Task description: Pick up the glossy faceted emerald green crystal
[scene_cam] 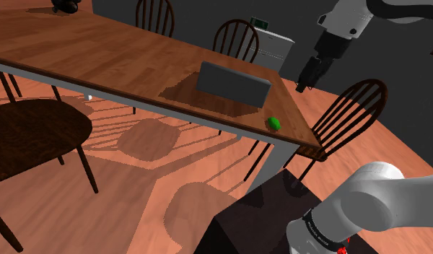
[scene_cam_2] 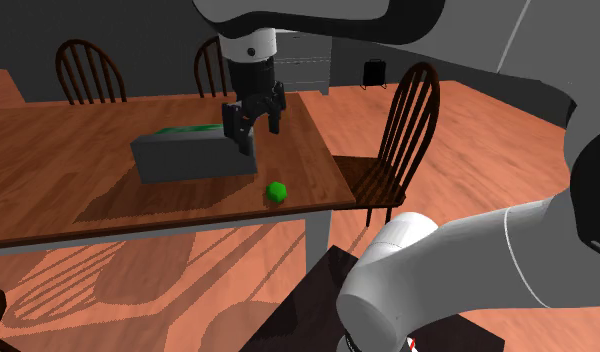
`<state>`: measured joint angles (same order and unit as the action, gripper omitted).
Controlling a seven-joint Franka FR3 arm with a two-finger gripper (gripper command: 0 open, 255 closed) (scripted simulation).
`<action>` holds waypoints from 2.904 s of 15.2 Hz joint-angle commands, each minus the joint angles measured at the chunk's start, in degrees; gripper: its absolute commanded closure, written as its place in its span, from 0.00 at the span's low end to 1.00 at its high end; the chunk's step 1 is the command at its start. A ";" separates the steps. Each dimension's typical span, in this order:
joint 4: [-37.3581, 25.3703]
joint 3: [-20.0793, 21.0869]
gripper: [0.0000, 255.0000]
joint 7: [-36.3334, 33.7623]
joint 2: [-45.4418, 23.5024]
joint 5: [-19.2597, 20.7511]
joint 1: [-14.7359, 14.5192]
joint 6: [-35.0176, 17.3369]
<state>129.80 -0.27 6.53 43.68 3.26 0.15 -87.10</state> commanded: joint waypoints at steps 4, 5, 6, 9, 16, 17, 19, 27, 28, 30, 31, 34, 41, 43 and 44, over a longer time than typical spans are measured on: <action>3.71 -1.54 0.00 -0.90 -1.68 0.43 1.40 -5.28; 4.84 -2.06 0.00 -1.19 -2.37 0.57 1.87 -7.06; 5.90 -2.58 0.00 -1.48 -3.14 0.70 2.34 -8.85; 8.75 -4.19 0.00 -2.30 -5.84 1.06 3.75 -14.28; 13.26 -8.14 0.00 -3.86 -14.55 1.40 6.75 -27.21; 13.66 -8.72 0.00 -4.02 -16.07 1.34 7.14 -29.07; 14.25 -9.91 0.00 -4.26 -19.28 1.12 7.84 -32.76; 17.96 -10.40 0.00 -4.04 -22.22 1.09 7.80 -39.40; 17.97 -10.40 0.00 -4.05 -22.21 1.09 7.80 -39.40; 17.95 -10.40 1.00 -4.05 -22.18 1.09 7.80 -39.35; 17.93 -10.40 1.00 -4.04 -22.18 1.09 7.80 -39.34; 17.93 -10.40 1.00 -4.04 -22.18 1.09 7.80 -39.34; 17.05 -10.27 1.00 -4.11 -21.34 1.11 7.82 -37.62; 16.09 -10.14 1.00 -4.17 -20.54 1.12 7.83 -35.86; 15.59 -10.08 1.00 -4.20 -20.16 1.13 7.84 -34.99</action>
<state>145.91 -10.40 2.36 23.17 4.39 7.99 -122.98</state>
